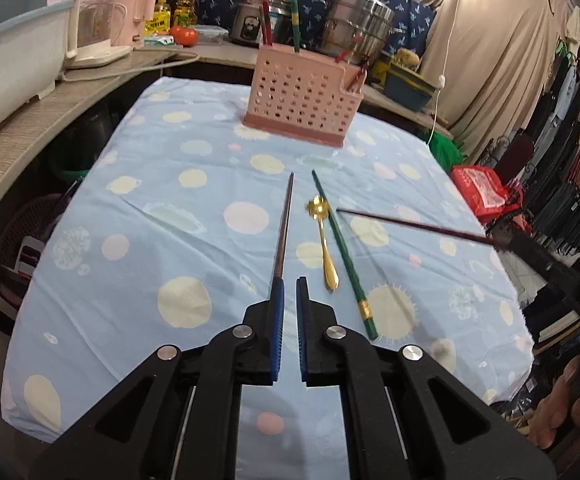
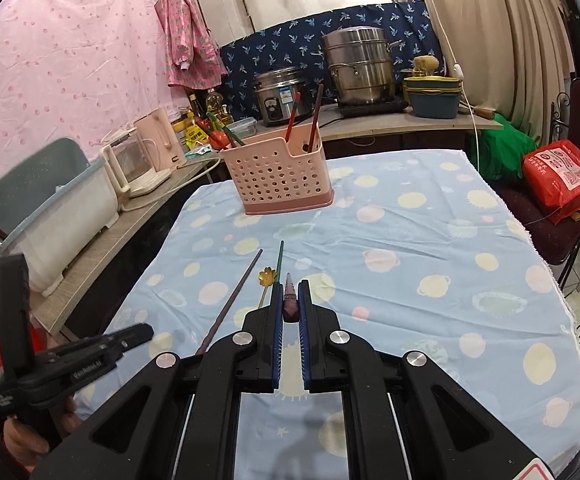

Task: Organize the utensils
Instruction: 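Lift both chopsticks and carry them over the pink caddy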

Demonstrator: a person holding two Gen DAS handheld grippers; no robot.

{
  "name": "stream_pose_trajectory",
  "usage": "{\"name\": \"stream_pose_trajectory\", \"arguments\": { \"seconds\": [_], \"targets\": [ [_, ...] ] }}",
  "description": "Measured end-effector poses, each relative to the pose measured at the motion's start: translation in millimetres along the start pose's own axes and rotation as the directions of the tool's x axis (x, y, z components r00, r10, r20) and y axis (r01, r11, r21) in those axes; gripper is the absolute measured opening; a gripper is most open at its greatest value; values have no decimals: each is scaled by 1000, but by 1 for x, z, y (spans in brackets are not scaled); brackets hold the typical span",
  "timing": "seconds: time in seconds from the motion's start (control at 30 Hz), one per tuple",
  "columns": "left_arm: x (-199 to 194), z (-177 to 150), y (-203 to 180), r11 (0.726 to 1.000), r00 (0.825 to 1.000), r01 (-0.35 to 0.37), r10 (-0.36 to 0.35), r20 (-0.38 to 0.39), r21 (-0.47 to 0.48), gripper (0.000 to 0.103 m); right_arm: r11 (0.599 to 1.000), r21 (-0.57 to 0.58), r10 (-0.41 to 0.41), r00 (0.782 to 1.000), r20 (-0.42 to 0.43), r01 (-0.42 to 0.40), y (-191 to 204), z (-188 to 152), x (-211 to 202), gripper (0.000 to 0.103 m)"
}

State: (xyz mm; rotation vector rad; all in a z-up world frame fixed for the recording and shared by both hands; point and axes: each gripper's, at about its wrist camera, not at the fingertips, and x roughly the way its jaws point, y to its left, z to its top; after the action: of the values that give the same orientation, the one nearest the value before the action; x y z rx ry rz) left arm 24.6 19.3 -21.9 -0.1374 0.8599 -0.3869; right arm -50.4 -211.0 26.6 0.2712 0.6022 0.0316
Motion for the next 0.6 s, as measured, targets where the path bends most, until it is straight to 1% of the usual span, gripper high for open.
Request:
{"name": "stream_pose_trajectory", "arguments": {
  "seconds": [0.07,0.1,0.13,0.2,0.3,0.37,0.6],
  "targets": [
    [13,-7,-2,1000,1000,2,-2,-26,15,16,1000,4,-1,1000,-8,1,-1,-3,1,7],
    [19,-10,-3,1000,999,-17,18,-36,23,28,1000,6,0,1000,-13,0,-1,-5,2,7],
    [26,-14,-3,999,999,-22,23,-42,32,33,1000,7,2,1000,-19,-1,-1,-6,3,7],
    [38,-19,-2,998,997,-43,46,-62,46,33,1000,7,4,1000,-28,-4,0,-9,5,7],
    [52,-25,4,998,994,-54,57,-97,36,31,1000,5,7,999,-31,-7,2,-11,6,7],
    [57,-28,7,998,992,-56,59,-112,28,27,1000,4,8,999,-32,-8,3,-11,6,7],
    [58,-29,9,998,992,-55,58,-113,33,8,1000,7,9,999,-41,-9,4,-13,9,7]
  ]
}}
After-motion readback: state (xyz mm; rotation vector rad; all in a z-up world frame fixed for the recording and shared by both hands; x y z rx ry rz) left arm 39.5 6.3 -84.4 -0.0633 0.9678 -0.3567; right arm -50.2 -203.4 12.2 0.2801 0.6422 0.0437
